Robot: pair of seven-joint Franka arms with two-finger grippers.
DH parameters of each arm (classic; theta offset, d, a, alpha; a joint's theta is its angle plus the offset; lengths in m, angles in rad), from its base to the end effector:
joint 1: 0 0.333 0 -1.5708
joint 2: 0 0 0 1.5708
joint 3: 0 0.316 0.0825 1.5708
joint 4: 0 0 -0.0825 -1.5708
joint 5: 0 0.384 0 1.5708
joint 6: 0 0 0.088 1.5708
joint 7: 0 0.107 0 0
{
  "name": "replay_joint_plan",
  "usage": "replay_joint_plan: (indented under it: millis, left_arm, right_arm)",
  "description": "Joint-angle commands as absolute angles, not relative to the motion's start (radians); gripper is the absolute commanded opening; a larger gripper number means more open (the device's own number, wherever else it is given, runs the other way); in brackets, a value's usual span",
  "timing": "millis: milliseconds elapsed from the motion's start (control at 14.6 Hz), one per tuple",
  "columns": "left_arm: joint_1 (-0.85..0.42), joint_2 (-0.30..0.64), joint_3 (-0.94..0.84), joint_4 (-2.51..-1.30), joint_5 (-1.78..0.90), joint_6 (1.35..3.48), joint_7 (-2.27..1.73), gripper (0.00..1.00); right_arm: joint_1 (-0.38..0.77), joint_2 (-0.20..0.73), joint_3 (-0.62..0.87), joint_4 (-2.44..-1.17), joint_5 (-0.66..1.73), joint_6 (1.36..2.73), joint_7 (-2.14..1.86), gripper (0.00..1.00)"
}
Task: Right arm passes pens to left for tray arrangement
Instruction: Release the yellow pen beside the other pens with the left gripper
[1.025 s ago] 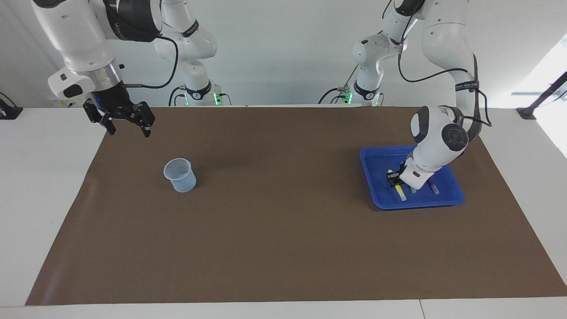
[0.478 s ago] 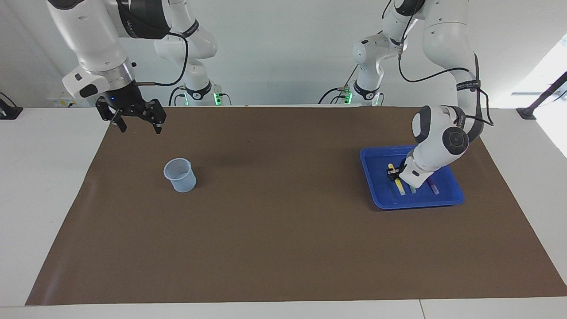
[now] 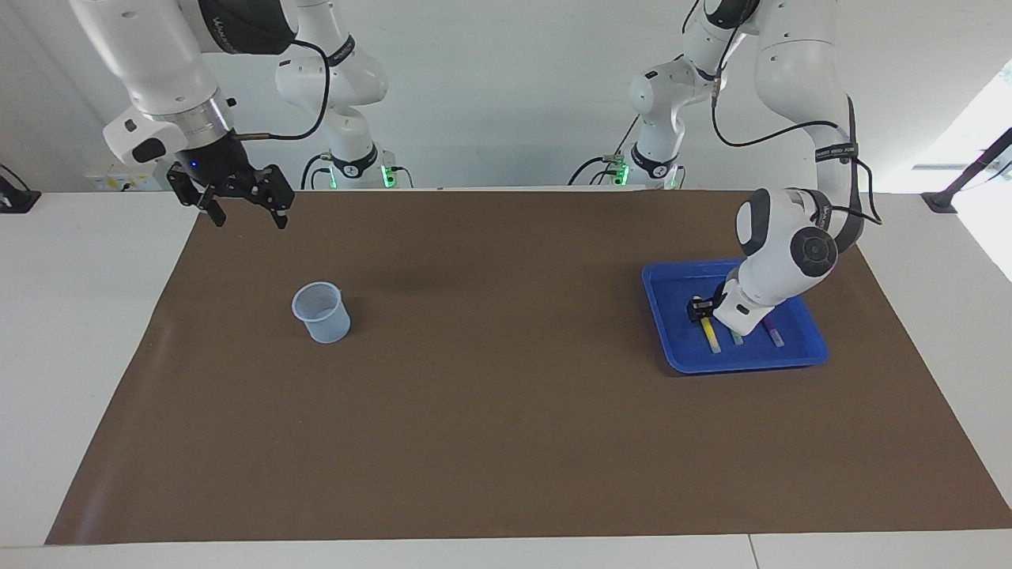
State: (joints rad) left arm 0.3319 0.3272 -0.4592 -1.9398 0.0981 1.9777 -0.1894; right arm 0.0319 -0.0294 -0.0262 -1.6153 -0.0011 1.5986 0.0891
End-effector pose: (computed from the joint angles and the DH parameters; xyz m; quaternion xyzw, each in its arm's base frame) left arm 0.5792 -0.0582 0.3132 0.9916 0.0072 -0.1289 0.0098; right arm 0.5477 0.0028 0.6221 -0.9991 0.0417 -0.0063 0.0001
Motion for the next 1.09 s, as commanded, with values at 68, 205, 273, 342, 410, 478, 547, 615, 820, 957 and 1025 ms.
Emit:
replay_joint_plan:
  millis: [68, 205, 273, 342, 410, 478, 547, 615, 820, 957, 1025]
  left_arm:
    - [0.333, 0.313, -0.457, -1.945, 0.117, 1.976, -0.198, 1.0]
    - [0.333, 0.313, -0.457, -1.942, 0.115, 1.974, -0.198, 1.0]
    - [0.333, 0.313, -0.457, -1.942, 0.115, 1.974, -0.198, 1.0]
    - [0.333, 0.311, -0.457, -1.939, 0.115, 1.973, -0.198, 1.0]
    - [0.334, 0.311, -0.459, -1.933, 0.114, 1.971, -0.198, 1.0]
    - [0.334, 0.311, -0.459, -1.922, 0.114, 1.964, -0.198, 1.0]
    - [0.334, 0.31, -0.459, -1.916, 0.109, 1.962, -0.198, 1.0]
    - [0.334, 0.308, -0.459, -1.908, 0.106, 1.96, -0.198, 1.0]
    - [0.333, 0.298, -0.462, -1.846, 0.101, 1.905, -0.198, 1.0]
    - [0.327, 0.295, -0.462, -1.803, 0.094, 1.87, -0.199, 1.0]
    - [0.322, 0.288, -0.463, -1.793, 0.094, 1.867, -0.199, 1.0]
  right_arm:
    - [0.023, -0.018, -0.02, -1.586, -0.017, 1.565, 0.092, 1.0]
    - [0.023, -0.018, -0.02, -1.586, -0.021, 1.563, 0.092, 1.0]
    - [0.025, -0.02, -0.018, -1.586, -0.023, 1.563, 0.094, 1.0]
    - [0.026, -0.02, -0.018, -1.586, -0.021, 1.565, 0.094, 1.0]
    - [0.026, -0.02, -0.018, -1.586, -0.021, 1.565, 0.094, 1.0]
    - [0.026, -0.018, -0.017, -1.586, -0.02, 1.566, 0.094, 1.0]
    - [0.029, -0.018, -0.018, -1.588, -0.02, 1.563, 0.094, 1.0]
    - [0.028, -0.018, -0.017, -1.586, -0.02, 1.562, 0.094, 1.0]
    - [0.029, -0.02, -0.018, -1.586, -0.02, 1.554, 0.094, 1.0]
    - [0.026, -0.02, -0.02, -1.591, -0.02, 1.559, 0.095, 1.0]
    - [0.026, -0.02, -0.02, -1.592, -0.02, 1.559, 0.097, 1.0]
